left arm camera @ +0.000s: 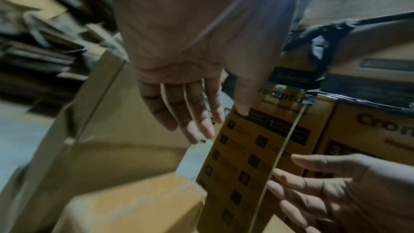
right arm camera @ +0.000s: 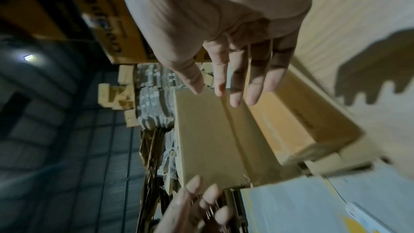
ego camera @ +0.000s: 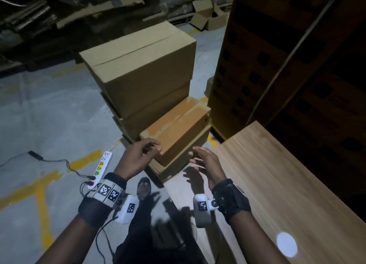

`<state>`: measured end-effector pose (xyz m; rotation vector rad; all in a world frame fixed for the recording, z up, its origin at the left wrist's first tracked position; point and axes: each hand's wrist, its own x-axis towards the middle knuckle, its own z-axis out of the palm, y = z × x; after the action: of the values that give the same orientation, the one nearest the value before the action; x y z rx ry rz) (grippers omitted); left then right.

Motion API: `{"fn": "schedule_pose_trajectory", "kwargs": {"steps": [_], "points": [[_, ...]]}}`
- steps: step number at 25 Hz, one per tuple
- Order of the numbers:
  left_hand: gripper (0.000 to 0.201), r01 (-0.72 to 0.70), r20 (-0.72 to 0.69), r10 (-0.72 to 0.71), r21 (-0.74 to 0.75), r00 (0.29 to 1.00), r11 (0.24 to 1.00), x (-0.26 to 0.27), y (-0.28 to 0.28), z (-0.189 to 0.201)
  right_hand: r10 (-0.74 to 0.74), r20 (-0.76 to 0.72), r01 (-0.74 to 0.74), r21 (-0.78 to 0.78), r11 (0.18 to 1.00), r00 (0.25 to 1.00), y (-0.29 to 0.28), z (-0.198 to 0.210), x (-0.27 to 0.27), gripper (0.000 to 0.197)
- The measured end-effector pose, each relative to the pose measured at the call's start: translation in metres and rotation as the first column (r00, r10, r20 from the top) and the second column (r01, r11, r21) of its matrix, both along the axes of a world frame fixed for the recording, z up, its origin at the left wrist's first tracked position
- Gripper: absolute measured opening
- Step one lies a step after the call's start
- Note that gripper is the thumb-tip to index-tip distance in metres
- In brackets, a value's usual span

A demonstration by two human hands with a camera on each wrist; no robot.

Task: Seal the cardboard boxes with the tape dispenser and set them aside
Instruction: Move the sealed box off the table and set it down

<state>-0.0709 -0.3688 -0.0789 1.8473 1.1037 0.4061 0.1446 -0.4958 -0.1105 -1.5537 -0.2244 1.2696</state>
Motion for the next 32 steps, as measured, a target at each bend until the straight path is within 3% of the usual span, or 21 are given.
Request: {"fn": "schedule_pose_trajectory", "kwargs": {"steps": [4,7,10,13,15,18,22,27,30,32], "points": [[0.022,0.212,-0.007,-0.214,0.164,0.977,0.963,0.025,0.141,0.046,0.015,0.149,-0.024,0.057,0.998,0.989,0.145,0.019,-0.005,0.023],[0.024,0.281,-0.016,-0.285,0.226,0.958,0.933,0.035,0.225,0.085,-0.021,0.125,0.015,0.054,0.998,0.992,0.235,0.052,-0.018,0.022],[0.025,0.299,0.037,-0.313,0.207,0.949,0.932,0.034,0.311,0.115,-0.113,0.053,0.111,0.042,0.993,0.992,0.311,0.071,-0.029,0.036],[0.034,0.263,-0.057,-0.257,0.247,0.965,0.933,0.025,0.403,0.125,-0.121,0.094,0.118,0.044,0.992,0.988,0.368,0.073,-0.035,0.058],[0.042,0.174,-0.122,-0.151,0.203,0.981,0.964,0.013,0.461,0.118,-0.106,0.133,0.104,0.023,0.994,0.985,0.397,0.067,-0.040,0.072],[0.056,-0.003,-0.192,0.028,0.129,0.981,0.992,-0.001,0.528,0.091,-0.133,0.075,0.134,-0.012,0.991,0.988,0.430,0.054,-0.051,0.095],[0.071,-0.106,-0.369,0.147,0.128,0.918,0.986,-0.011,0.571,0.054,-0.165,0.003,0.165,-0.094,0.982,0.986,0.456,0.030,-0.063,0.110],[0.083,-0.043,-0.446,0.019,-0.045,0.895,0.998,-0.015,0.591,0.026,-0.188,0.007,0.188,-0.106,0.976,0.982,0.475,0.016,-0.073,0.118],[0.077,0.016,-0.444,-0.055,-0.092,0.894,0.996,-0.015,0.588,0.031,-0.171,-0.016,0.168,-0.103,0.980,0.985,0.483,0.008,-0.082,0.137],[0.087,0.005,-0.398,-0.070,-0.161,0.915,0.987,-0.013,0.578,0.040,-0.213,-0.046,0.209,-0.072,0.975,0.976,0.485,0.002,-0.083,0.146]]}}
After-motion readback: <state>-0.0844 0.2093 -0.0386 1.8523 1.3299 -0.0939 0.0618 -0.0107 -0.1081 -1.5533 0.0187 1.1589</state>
